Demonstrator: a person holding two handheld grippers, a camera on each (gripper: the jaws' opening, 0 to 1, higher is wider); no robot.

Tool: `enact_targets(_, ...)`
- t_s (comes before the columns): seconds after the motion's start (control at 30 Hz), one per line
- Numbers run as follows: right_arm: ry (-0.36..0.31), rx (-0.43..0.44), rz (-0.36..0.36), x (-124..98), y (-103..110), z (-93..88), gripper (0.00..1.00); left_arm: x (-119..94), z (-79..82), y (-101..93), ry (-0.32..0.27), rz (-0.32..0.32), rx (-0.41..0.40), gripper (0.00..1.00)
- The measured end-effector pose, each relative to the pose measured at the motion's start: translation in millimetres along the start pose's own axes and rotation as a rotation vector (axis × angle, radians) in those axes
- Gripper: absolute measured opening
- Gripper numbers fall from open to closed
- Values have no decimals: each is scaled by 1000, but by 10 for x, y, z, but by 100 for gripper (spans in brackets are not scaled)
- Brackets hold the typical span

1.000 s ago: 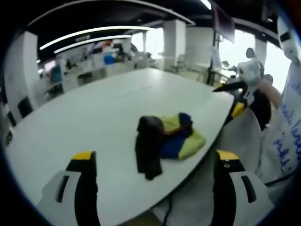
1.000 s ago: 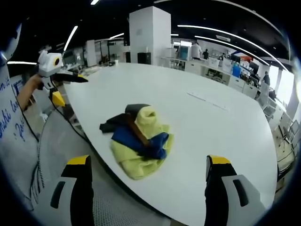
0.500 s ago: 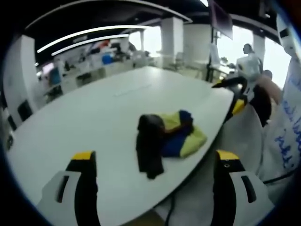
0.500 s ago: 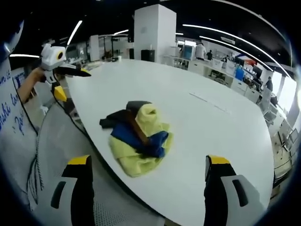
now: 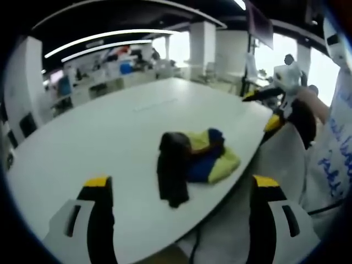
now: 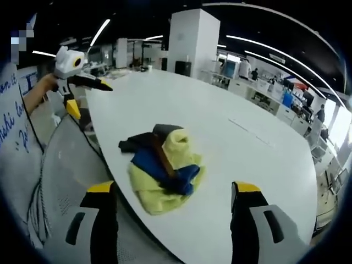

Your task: Fold the garment on the visible template until the final outline fits inside the template.

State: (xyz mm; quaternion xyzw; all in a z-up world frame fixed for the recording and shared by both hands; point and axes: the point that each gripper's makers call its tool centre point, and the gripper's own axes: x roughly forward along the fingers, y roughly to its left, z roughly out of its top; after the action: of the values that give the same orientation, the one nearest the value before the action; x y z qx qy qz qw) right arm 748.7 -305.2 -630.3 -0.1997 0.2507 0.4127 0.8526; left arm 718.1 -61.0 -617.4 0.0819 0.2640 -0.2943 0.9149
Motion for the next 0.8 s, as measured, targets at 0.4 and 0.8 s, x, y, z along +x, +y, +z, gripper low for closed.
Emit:
enact_targets(0.4, -5, -78, 38, 168, -5, 56, 58, -39, -34, -2, -7, 7, -21, 100)
enact_targets(0.8, 11, -172, 90, 326, 38, 81, 44, -82, -64, 28, -9, 24, -28, 100)
